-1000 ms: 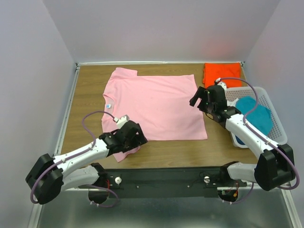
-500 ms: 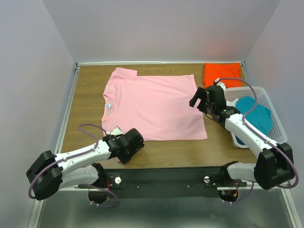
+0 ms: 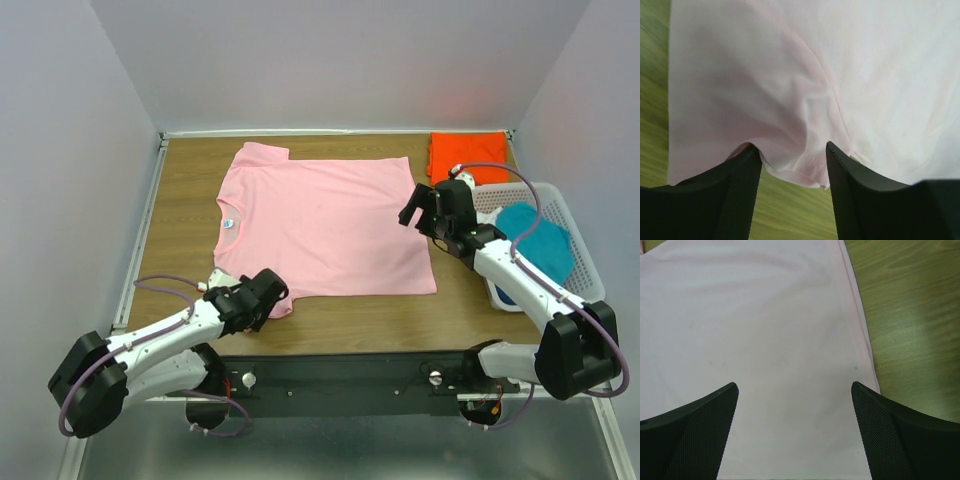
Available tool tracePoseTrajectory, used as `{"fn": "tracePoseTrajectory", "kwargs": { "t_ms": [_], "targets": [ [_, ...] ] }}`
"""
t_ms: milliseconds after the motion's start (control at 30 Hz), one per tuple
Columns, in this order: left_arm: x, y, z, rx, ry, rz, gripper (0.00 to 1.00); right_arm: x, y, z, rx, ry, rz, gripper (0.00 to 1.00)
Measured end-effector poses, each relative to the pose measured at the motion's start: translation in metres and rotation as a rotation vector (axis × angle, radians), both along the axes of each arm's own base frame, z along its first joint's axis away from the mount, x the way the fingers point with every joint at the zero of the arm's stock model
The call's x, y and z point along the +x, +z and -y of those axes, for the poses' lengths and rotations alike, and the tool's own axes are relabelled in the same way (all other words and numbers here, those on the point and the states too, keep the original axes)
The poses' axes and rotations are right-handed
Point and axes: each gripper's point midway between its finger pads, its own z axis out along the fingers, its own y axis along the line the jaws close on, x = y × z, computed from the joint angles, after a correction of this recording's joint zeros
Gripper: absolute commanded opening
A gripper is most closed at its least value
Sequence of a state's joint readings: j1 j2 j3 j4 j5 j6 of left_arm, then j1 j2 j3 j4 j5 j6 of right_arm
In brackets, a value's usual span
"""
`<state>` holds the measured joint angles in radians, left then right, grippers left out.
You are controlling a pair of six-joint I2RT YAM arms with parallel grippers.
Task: Fold and stack the t-shirts
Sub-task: Fold the tshirt
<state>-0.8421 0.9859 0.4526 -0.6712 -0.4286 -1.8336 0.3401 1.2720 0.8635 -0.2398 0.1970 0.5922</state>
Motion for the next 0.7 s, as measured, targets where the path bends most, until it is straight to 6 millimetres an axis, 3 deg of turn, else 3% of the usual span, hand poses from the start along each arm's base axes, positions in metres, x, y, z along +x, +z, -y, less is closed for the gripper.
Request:
{"fn": "tracePoseTrajectory", "kwargs": {
  "t_ms": [67, 167, 333, 700],
  "targets": [
    [0.004, 0.0, -0.006, 0.01, 0.025, 0.006, 0.39, 0.0, 0.001, 0.0, 0.0, 0.0, 0.003, 1.0],
    [0.011, 0.0, -0.013, 0.028, 0.037, 0.017, 0.02, -0.001, 0.002, 0.001, 0.002, -0.001, 0.006, 1.0],
    [0.016, -0.003, -0.019, 0.064, 0.031, 0.018, 0.0, -0.009, -0.001, 0.006, 0.01, -0.025, 0.014, 1.0],
    [0.022, -0.004, -0.015, 0.108, -0.072, 0.04, 0.0, -0.078, -0.034, 0.018, 0.114, -0.066, -0.051, 1.0]
  ]
}}
